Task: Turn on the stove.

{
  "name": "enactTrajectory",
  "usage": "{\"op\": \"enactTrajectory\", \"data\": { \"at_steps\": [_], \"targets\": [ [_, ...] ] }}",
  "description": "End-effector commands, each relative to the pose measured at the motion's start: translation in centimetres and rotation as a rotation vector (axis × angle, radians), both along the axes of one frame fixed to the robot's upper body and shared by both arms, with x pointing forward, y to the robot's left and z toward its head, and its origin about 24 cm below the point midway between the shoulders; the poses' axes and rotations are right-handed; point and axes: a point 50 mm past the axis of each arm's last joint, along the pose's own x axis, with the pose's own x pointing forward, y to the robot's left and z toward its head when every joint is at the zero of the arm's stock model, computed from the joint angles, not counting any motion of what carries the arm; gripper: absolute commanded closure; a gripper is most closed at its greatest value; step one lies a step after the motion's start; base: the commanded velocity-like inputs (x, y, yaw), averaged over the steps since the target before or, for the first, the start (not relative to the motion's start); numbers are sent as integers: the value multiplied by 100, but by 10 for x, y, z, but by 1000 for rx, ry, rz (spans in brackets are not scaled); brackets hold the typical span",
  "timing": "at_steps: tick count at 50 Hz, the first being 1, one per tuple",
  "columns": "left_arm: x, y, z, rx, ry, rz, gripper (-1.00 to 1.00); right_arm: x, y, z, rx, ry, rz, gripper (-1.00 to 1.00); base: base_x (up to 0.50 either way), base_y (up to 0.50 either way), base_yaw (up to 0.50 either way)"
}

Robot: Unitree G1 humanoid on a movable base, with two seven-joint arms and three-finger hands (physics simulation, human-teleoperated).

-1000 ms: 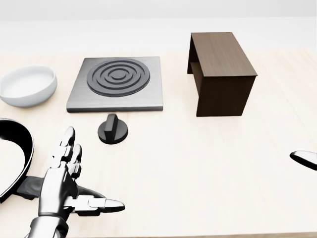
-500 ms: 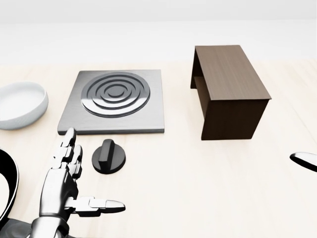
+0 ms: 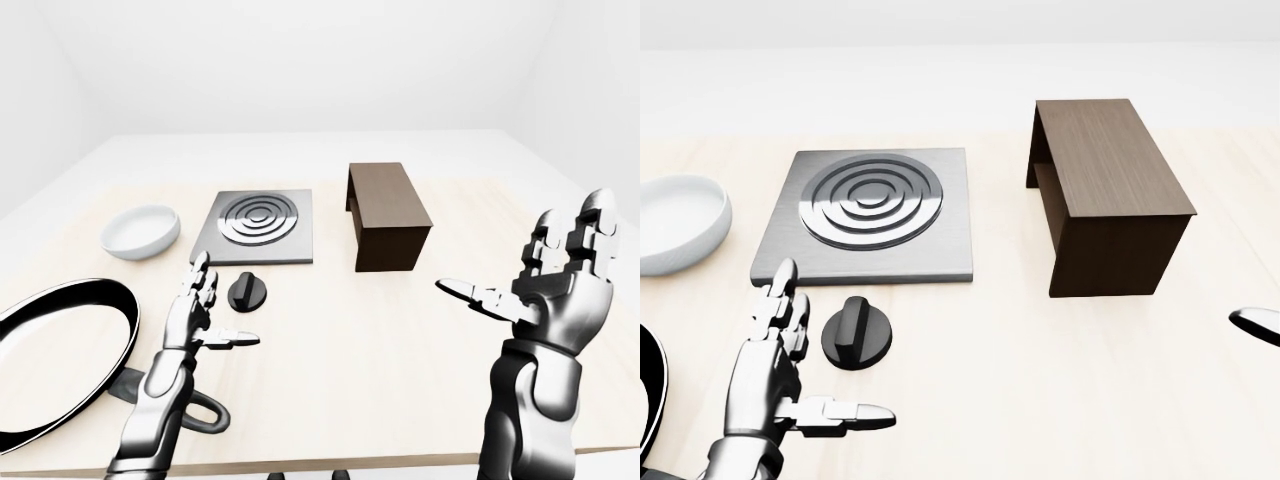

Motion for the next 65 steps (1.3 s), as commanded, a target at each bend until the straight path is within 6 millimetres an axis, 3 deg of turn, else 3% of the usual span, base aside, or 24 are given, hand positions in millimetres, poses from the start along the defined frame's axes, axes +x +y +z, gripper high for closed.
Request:
{"op": "enactTrajectory", "data": {
  "at_steps": [1,8,17,26,37,56,65],
  "targets": [
    [4,-3,-6,10,12,-3,-100,-2,0,0,10,-5,3,-100,0,0,0],
    [14,-4,-19,16,38,1,-100,-1,0,-3,14,6,12,-100,0,0,0],
    [19,-9,-17,21,39,-6,-100,-1,1,-7,20,21,21,-100,0,0,0],
    [18,-15,-45,30,146,-25,-100,-2,0,-6,20,15,20,-100,0,0,0],
    [15,-18,-56,37,195,-35,-100,-3,0,-6,19,13,20,-100,0,0,0],
    [13,-18,-60,43,214,-37,-100,-3,0,-5,20,8,18,-100,0,0,0],
    [9,-23,-53,44,174,-54,-100,-3,0,-3,19,3,16,-100,0,0,0]
  ]
}}
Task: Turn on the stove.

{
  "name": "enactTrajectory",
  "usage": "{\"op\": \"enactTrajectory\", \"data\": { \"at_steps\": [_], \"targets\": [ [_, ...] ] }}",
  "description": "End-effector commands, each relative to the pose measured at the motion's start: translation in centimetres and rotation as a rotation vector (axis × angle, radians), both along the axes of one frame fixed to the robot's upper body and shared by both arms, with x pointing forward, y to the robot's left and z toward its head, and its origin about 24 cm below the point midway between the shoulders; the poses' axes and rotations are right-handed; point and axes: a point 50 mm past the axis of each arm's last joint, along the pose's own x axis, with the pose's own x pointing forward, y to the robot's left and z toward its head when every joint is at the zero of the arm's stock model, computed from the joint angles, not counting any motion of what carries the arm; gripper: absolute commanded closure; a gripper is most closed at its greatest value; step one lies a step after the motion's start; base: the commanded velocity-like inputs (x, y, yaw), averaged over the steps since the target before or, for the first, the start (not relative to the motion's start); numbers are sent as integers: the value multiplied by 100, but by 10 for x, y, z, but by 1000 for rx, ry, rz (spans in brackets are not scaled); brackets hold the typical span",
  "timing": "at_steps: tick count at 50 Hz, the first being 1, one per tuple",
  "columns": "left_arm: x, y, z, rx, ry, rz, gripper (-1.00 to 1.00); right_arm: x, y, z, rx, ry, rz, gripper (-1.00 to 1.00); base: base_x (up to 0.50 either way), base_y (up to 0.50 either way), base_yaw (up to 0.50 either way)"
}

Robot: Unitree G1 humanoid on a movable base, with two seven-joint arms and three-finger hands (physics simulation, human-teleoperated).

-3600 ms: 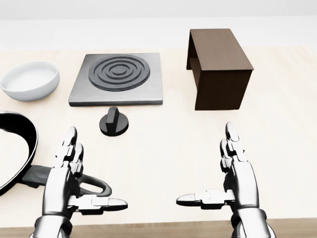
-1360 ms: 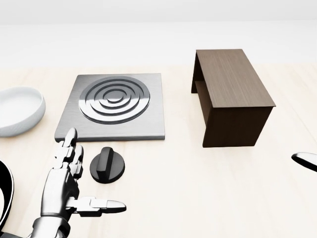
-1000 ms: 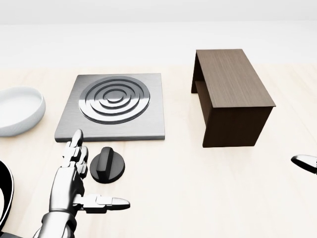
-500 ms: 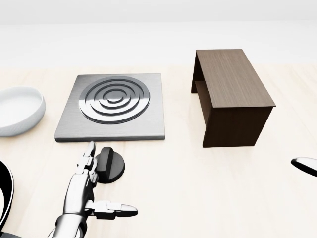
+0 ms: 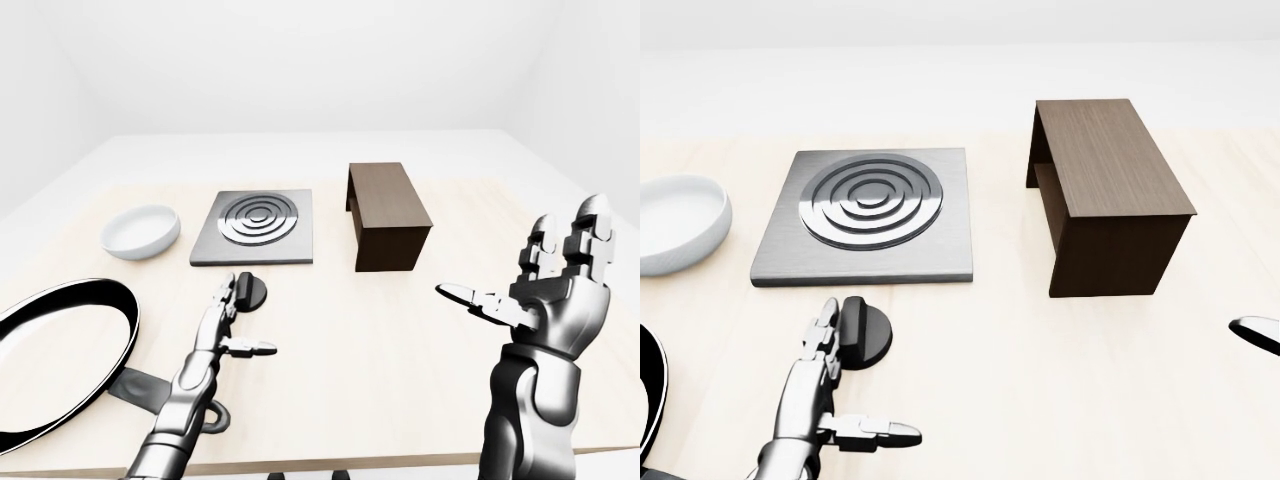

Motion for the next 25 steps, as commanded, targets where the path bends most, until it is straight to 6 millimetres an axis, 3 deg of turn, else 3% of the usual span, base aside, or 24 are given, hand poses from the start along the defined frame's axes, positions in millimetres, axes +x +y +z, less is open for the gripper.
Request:
{"op": "enactTrajectory", "data": {
  "at_steps": [1,11,25],
  "targets": [
    [-5,-6,4,-4,-23,-24,-100,0,0,1,-1,-5,-2,-100,0,0,0],
    [-19,-24,1,13,-16,-86,-100,1,0,-1,2,4,-1,-100,0,0,0],
    [-21,-30,5,8,-37,-112,-100,3,0,-4,6,19,2,-100,0,0,0]
  ]
}}
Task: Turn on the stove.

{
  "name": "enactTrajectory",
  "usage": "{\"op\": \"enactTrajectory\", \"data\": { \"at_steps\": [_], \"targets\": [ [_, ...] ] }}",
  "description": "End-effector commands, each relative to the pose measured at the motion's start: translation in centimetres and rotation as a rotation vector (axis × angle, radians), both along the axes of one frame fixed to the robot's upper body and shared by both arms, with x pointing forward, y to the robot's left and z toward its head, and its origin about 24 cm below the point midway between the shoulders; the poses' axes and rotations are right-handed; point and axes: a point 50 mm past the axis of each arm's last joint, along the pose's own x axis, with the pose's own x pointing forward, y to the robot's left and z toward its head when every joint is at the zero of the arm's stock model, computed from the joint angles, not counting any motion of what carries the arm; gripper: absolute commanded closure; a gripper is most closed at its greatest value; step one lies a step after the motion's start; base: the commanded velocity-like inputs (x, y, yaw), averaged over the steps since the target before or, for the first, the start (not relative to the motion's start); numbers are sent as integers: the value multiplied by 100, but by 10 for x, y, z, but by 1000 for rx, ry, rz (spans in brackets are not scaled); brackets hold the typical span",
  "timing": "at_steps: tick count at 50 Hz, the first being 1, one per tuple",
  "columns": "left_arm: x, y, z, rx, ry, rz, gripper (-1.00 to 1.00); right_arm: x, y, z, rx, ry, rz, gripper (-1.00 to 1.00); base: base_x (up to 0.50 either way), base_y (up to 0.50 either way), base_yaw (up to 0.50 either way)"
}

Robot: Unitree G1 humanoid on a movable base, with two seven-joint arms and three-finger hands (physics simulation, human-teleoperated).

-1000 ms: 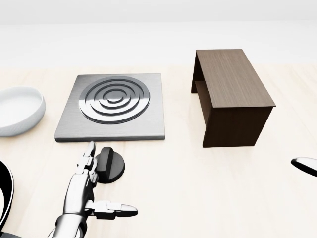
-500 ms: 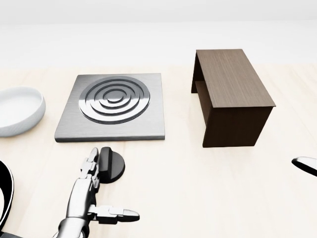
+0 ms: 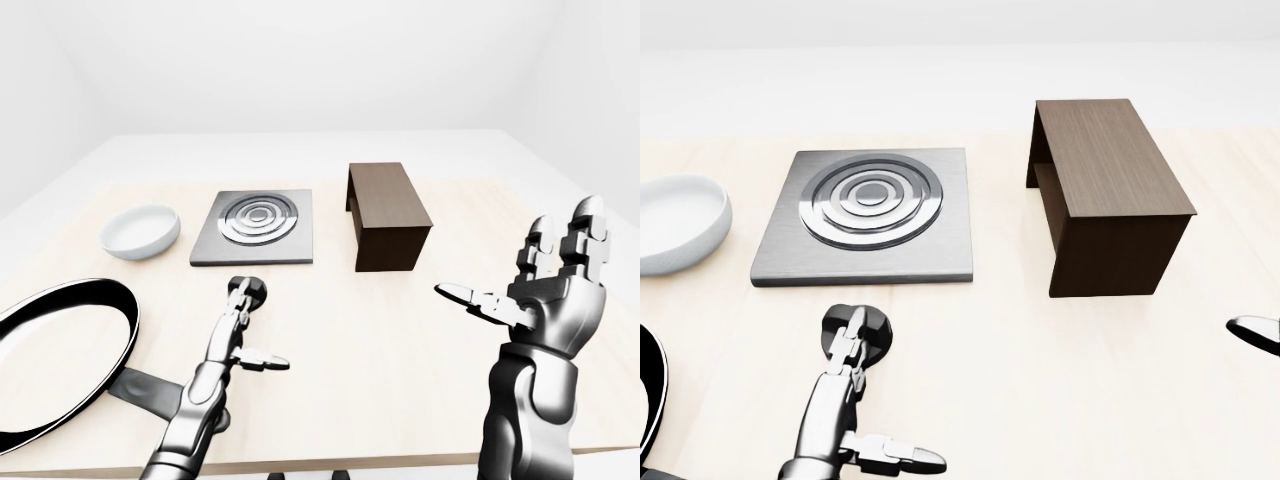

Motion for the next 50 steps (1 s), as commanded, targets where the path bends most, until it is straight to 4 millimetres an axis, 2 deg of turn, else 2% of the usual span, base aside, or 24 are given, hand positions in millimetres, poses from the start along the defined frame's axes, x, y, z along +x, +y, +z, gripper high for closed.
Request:
{"op": "enactTrajectory", "data": {
  "at_steps": [1,2,5,6,7,17,20,23,27,32,40,43,50],
  "targets": [
    [-2,-8,4,-2,-18,-29,-100,1,0,-2,3,10,1,-100,0,0,0],
    [24,-3,8,18,-23,4,-100,0,0,-1,2,3,1,-100,0,0,0],
    [37,2,0,30,29,29,-100,0,0,-2,3,6,1,-100,0,0,0],
    [86,0,21,75,33,32,-100,2,0,-4,7,19,6,-100,0,0,0],
    [89,1,19,81,57,35,-100,2,0,-5,7,19,7,-100,0,0,0],
    [86,0,31,57,-18,22,-100,3,0,-5,7,21,7,-100,0,0,0],
    [86,0,40,43,-64,19,-100,3,0,-5,7,22,8,-100,0,0,0],
    [80,-1,62,12,-171,6,-100,3,0,-6,9,24,8,-100,0,0,0],
    [72,-1,78,-4,-202,0,-100,3,0,-5,8,22,8,-100,0,0,0],
    [54,1,124,-30,-380,-11,-100,2,0,-4,7,16,6,-100,0,0,0],
    [31,4,169,-85,-589,-32,-100,2,0,-2,6,8,6,-100,0,0,0],
    [29,5,170,-81,-598,-27,-100,2,0,-2,6,8,6,-100,0,0,0],
    [39,7,154,-65,-519,-5,-100,1,0,-2,5,6,6,-100,0,0,0]
  ]
}}
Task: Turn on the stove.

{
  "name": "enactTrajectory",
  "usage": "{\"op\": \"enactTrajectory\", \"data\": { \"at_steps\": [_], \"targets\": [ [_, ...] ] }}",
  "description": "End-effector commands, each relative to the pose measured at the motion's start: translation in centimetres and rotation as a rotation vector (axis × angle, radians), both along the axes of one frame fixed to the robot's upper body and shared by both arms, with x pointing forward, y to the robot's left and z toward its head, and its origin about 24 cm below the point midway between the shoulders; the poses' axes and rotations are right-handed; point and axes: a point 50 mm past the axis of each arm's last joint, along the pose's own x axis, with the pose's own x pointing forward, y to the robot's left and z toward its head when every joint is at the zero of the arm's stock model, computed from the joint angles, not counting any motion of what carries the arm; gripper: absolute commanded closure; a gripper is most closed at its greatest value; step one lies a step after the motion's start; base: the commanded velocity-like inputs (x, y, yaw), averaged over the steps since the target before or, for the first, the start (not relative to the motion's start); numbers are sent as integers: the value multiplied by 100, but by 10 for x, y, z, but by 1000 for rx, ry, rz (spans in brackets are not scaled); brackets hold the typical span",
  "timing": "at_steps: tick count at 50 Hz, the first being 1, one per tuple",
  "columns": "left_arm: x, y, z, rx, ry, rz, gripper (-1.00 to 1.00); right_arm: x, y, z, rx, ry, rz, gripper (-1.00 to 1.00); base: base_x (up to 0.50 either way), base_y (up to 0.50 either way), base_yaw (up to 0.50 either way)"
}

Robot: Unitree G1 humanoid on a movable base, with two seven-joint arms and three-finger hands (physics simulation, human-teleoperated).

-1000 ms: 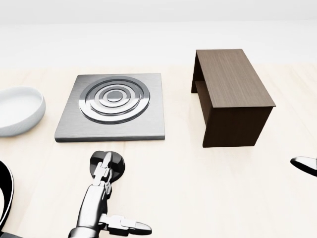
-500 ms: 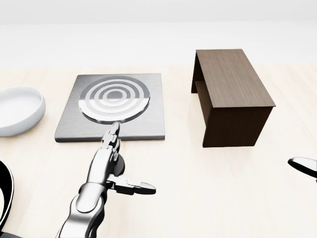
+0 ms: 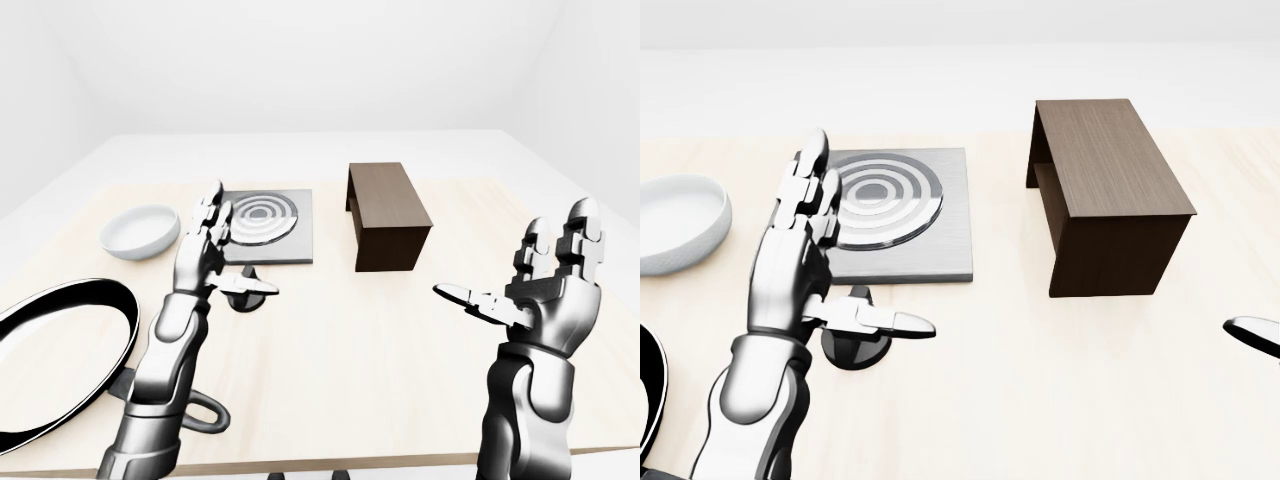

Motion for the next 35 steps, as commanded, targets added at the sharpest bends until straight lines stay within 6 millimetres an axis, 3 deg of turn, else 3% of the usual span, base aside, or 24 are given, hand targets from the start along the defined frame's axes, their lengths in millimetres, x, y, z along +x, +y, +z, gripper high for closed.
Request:
{"op": "enactTrajectory", "data": {
  "at_steps": [1,29,35],
  "targets": [
    [-7,4,11,-8,-54,12,-100,-1,0,1,-2,-6,-1,-100,0,0,0],
    [-10,6,15,-15,-74,18,-100,1,1,-3,-1,13,6,-100,0,0,0],
    [-20,8,34,-36,-162,11,-100,1,1,-3,-1,14,7,-100,0,0,0]
  ]
}}
